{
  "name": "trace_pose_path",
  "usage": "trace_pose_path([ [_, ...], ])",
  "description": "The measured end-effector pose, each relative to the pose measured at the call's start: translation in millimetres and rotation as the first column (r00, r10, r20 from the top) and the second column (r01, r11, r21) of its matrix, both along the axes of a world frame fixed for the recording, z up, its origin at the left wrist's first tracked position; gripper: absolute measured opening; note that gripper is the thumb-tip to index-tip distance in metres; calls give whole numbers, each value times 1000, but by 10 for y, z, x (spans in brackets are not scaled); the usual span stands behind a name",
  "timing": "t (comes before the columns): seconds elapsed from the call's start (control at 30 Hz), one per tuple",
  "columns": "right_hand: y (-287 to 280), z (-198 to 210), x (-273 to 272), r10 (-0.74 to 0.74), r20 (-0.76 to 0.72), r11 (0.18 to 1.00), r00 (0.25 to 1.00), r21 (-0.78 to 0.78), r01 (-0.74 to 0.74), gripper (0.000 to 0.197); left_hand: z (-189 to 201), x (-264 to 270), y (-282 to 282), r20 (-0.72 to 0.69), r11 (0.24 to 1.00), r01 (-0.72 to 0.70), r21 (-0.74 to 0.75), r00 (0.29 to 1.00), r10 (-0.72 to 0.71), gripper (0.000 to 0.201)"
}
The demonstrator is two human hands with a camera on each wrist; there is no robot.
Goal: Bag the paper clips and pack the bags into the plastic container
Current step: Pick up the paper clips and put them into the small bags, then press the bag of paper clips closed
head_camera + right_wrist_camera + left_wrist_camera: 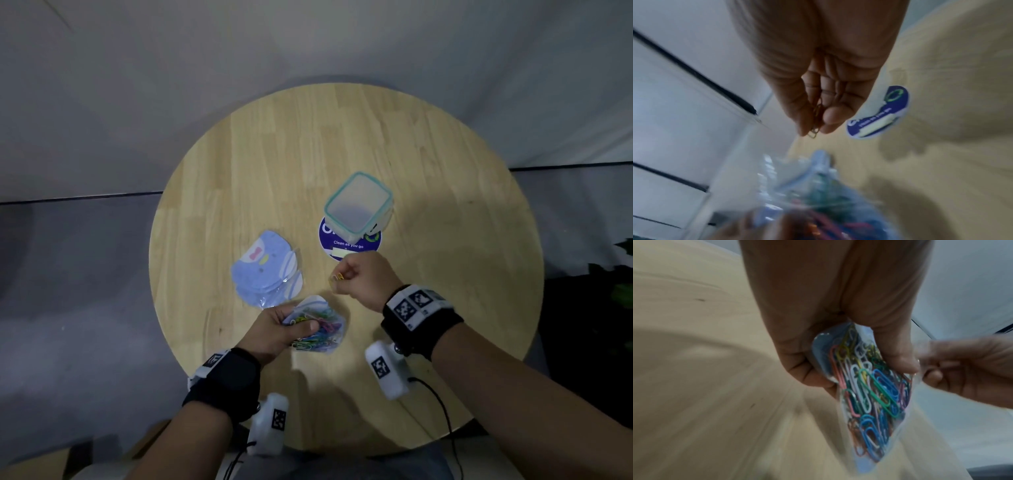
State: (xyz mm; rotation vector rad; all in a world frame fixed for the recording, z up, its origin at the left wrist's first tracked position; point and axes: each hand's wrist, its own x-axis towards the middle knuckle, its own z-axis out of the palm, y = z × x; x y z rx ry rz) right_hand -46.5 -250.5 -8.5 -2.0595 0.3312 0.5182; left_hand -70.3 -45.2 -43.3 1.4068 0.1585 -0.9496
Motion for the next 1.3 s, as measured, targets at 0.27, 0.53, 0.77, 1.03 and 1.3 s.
trace_pose_path([
  [0.27,82,492,-17,256,97,966,962,-47,-253,13,206,28,-165,29,995,59,-77,998,-57,24],
  [0.53,5,738,-132,387,63,918,920,-119,-378,27,292,20,-246,36,984,89,-152,996,-84,35],
  [0.77,-160,778,-404,306,171,950,937,-126,-287,31,425,117,-274,23,976,33,-217,999,-29,40],
  [1.03,-187,652,-397,372,69,924,926,68,-376,16,522,78,-364,14,960,-54,-276,998,60,54],
  [1.3,-121,558,-433,-29,215,962,976,271,-31,19,592,84,-375,6,941,-226,-253,972,235,35],
])
